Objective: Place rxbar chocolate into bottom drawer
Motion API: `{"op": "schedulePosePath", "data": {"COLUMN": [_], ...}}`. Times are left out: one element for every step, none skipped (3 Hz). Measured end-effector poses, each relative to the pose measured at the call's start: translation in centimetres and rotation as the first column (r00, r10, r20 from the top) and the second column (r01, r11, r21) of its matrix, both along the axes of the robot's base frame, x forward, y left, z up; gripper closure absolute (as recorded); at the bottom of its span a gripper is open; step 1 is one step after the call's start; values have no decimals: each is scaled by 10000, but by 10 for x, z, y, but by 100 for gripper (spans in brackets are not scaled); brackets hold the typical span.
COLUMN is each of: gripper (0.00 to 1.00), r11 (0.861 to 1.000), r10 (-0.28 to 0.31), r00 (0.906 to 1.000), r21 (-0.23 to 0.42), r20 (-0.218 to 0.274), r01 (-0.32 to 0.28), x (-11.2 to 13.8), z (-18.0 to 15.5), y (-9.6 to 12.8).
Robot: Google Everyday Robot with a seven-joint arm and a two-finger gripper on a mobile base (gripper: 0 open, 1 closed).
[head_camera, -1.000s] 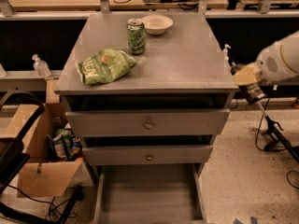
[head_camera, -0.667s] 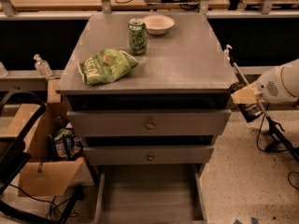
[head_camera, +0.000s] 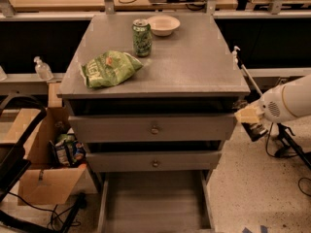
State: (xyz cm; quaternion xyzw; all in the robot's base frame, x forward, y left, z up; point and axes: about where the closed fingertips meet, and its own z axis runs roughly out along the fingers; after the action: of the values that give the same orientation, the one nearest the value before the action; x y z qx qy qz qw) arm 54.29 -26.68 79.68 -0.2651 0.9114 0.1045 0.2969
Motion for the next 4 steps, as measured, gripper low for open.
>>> {"op": "schedulePosePath", "data": {"gripper": [100, 100, 100, 100], "r11": [9931, 9701, 9344, 9344], "r10": [633, 1208, 1450, 1450], "r00": [9976, 9922, 9894, 9894], "r21": [1009, 2155, 3305, 3304], "r20": [-264, -291, -118, -118], "r01": [-604, -1118, -1330, -1330], "x": [-49, -79, -98, -98], "z": [-87, -139, -167, -167], "y": [33, 67, 89, 89]}}
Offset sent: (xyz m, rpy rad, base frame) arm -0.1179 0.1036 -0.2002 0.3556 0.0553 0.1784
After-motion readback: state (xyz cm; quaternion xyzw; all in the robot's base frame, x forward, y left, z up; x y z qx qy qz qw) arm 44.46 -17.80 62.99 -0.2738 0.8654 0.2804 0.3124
